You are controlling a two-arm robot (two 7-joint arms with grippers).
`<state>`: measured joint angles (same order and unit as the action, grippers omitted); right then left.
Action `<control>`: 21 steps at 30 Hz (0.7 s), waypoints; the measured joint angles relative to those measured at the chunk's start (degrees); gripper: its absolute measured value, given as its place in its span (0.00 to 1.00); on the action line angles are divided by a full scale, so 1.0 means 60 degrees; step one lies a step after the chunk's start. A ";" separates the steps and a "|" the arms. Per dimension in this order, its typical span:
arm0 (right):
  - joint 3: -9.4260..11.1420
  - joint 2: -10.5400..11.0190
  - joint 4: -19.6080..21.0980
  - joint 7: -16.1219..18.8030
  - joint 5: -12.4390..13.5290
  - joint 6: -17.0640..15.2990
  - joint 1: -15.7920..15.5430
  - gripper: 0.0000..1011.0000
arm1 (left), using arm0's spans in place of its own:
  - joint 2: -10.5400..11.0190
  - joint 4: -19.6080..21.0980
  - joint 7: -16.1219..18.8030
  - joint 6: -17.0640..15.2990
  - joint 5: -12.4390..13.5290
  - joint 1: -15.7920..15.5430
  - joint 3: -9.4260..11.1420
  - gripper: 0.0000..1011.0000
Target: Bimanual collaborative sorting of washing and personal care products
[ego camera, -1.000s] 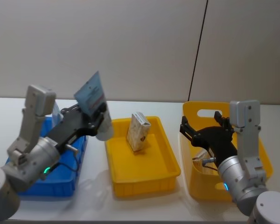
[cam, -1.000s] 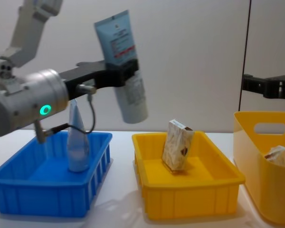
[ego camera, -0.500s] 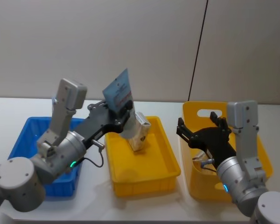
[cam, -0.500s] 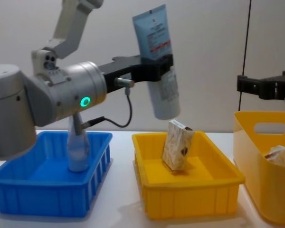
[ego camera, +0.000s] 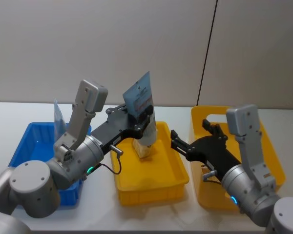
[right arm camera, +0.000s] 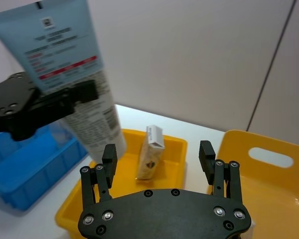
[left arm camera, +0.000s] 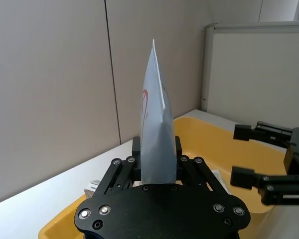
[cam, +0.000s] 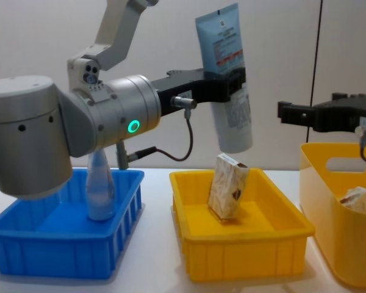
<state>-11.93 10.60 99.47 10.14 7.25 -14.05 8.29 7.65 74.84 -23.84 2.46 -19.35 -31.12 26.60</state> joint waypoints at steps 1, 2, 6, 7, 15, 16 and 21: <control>-0.0044 0.0070 0.0006 0.0134 0.0044 -0.0051 0.0034 0.99 | -0.0006 0.0001 0.0000 -0.0008 0.0000 -0.0006 0.0014 0.28; -0.0063 0.0099 0.0007 0.0217 0.0072 -0.0087 0.0050 0.99 | -0.0010 0.0000 -0.0002 -0.0016 -0.0004 -0.0009 0.0022 0.28; -0.0159 0.0249 0.0008 0.0551 0.0189 -0.0232 0.0148 0.99 | -0.0040 0.0004 -0.0009 -0.0063 -0.0028 -0.0038 0.0087 0.28; -0.0196 0.0302 0.0002 0.0675 0.0235 -0.0292 0.0192 0.99 | -0.0042 0.0005 -0.0009 -0.0068 -0.0031 -0.0043 0.0096 0.28; -0.0408 0.0563 -0.0135 0.1199 0.0387 -0.0597 0.0462 0.99 | -0.0070 0.0020 -0.0023 -0.0111 -0.0066 -0.0070 0.0160 0.28; -0.0462 0.0609 -0.0176 0.1268 0.0397 -0.0646 0.0531 0.99 | -0.0072 0.0021 -0.0024 -0.0113 -0.0068 -0.0071 0.0164 0.28; -0.0603 0.0707 -0.0322 0.1415 0.0398 -0.0788 0.0730 0.99 | -0.0079 0.0026 -0.0027 -0.0127 -0.0077 -0.0079 0.0182 0.28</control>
<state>-15.54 14.84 97.54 18.63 9.64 -18.77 12.68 7.17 75.00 -24.00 1.70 -19.82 -31.60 27.70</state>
